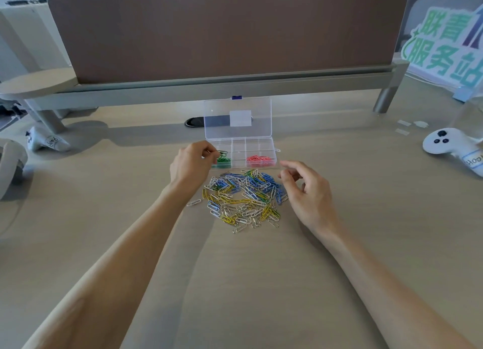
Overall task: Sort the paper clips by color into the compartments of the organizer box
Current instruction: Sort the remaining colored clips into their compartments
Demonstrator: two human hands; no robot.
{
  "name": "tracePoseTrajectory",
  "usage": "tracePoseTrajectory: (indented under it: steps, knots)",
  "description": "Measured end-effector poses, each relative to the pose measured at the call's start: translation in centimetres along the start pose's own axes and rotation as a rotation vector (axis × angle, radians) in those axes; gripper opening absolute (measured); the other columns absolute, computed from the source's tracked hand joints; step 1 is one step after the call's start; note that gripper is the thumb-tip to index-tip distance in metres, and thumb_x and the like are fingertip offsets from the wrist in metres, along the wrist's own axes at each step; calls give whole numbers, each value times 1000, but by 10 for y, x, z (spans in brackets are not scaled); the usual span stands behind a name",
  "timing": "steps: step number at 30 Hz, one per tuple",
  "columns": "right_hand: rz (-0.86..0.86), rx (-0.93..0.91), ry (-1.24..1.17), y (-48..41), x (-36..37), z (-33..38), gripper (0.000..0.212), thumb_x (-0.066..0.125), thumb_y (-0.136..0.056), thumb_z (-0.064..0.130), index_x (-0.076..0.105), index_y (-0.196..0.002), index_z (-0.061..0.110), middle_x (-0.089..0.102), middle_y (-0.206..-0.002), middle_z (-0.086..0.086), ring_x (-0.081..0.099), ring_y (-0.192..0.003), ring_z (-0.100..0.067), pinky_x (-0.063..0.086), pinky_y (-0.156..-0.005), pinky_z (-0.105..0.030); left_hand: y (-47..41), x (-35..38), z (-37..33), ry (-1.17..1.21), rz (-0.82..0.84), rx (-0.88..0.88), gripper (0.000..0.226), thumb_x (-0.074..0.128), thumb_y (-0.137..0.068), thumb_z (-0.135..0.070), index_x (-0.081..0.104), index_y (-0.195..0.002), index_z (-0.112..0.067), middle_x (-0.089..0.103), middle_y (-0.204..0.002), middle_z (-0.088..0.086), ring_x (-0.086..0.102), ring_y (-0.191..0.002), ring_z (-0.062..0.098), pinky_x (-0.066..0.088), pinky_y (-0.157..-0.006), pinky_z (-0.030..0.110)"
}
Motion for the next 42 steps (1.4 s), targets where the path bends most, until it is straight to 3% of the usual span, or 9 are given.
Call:
tracePoseTrajectory:
  steps: [9, 13, 16, 19, 23, 28, 34, 42]
  knots:
    - [-33, -56, 31, 0, -1, 2, 16, 58, -94, 18, 70, -101, 26, 68, -86, 12, 53, -68, -5, 35, -60, -9, -3, -3, 2, -142, -3, 84, 16, 60, -92, -36, 72, -97, -27, 70, -96, -5, 61, -85, 19, 51, -71, 33]
    - [-29, -66, 37, 0, -1, 3, 17, 59, -93, 15, 70, -99, 25, 67, -85, 13, 52, -70, -2, 35, -62, -10, 0, -7, 6, -129, -1, 123, 19, 60, -93, -34, 68, -108, -25, 65, -98, -6, 56, -89, 18, 44, -69, 31]
    - [-24, -71, 41, 0, -1, 3, 17, 59, -92, 13, 71, -98, 24, 67, -87, 13, 53, -70, -2, 35, -64, -11, 13, -12, 3, -85, -2, 191, 12, 62, -92, -29, 67, -103, -28, 59, -94, -10, 51, -86, 12, 36, -67, 28]
    - [-9, -68, 43, 0, 1, 3, 16, 59, -92, 14, 71, -99, 22, 68, -89, 12, 54, -71, -3, 38, -65, -15, 29, -13, 2, -115, 89, 276, 5, 66, -89, -29, 69, -92, -30, 59, -91, -15, 50, -90, 8, 41, -67, 29]
    - [-7, -76, 43, 0, 2, 3, 16, 59, -91, 13, 71, -98, 21, 67, -87, 14, 60, -80, -9, 42, -69, -20, 39, -11, 5, -230, 186, 254, 5, 65, -88, -34, 70, -87, -34, 59, -93, -19, 48, -99, 5, 39, -70, 29]
    - [-4, -78, 55, 1, 0, 4, 16, 58, -92, 14, 71, -97, 22, 67, -88, 15, 60, -80, -7, 39, -66, -12, 40, -11, 1, -311, 238, 283, 7, 64, -88, -38, 71, -90, -36, 61, -96, -19, 49, -101, 8, 45, -74, 32]
    - [3, -79, 60, 0, 1, 4, 15, 59, -92, 15, 71, -97, 23, 67, -88, 14, 59, -78, -7, 38, -66, -12, 46, -16, -2, -393, 246, 316, 9, 65, -87, -40, 70, -90, -33, 60, -100, -17, 47, -101, 10, 44, -73, 32]
    - [16, -78, 72, 1, 1, 5, 15, 59, -93, 16, 71, -98, 23, 68, -90, 13, 59, -78, -7, 37, -64, -11, 48, -23, 3, -215, 244, 224, 5, 60, -92, -35, 62, -89, -31, 60, -92, -20, 50, -88, 8, 43, -70, 32]
Point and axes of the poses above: each hand's wrist, its own y-axis away from the middle knuckle, its own x-axis out of the palm, z = x × y, the point moved 5 cm from there along -y, towards the middle knuckle
